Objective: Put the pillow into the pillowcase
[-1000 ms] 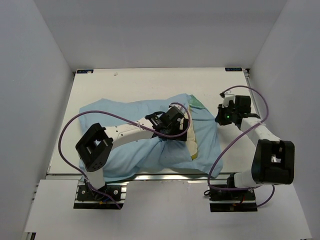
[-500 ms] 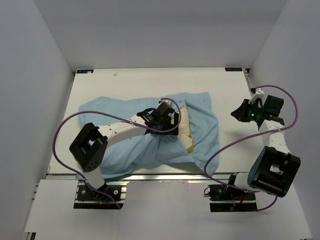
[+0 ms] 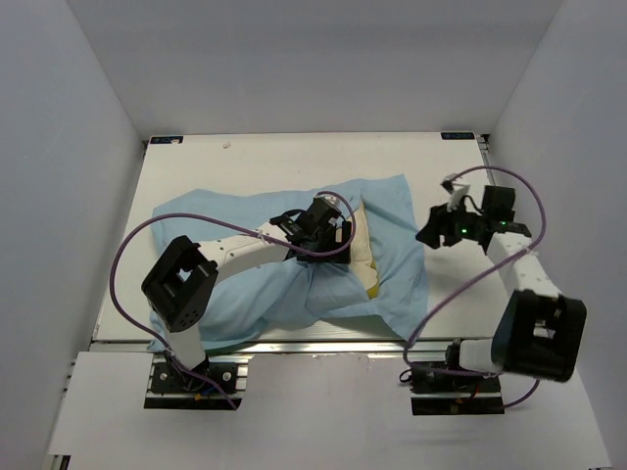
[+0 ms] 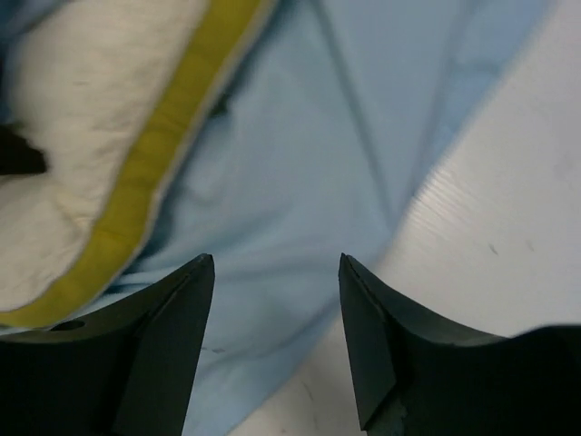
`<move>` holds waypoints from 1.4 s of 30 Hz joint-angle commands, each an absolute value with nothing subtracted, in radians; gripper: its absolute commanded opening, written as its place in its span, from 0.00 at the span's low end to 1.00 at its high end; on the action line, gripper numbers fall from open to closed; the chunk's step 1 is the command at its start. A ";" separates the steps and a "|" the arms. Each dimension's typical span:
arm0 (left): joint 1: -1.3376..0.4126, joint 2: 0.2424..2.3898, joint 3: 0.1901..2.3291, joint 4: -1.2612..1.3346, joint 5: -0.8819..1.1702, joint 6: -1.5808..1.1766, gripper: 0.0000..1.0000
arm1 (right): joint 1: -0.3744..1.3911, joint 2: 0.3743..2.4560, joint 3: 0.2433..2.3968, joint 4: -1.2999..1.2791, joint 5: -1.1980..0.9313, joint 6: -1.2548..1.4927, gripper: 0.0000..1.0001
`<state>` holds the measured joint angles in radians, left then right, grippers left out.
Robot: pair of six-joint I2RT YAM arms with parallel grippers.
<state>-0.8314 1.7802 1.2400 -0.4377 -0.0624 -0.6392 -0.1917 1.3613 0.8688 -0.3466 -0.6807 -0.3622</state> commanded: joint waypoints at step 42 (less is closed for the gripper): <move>-0.788 1.833 1.218 -0.414 -0.020 -0.621 0.98 | 0.012 1.243 0.983 -0.397 -0.645 -0.305 0.00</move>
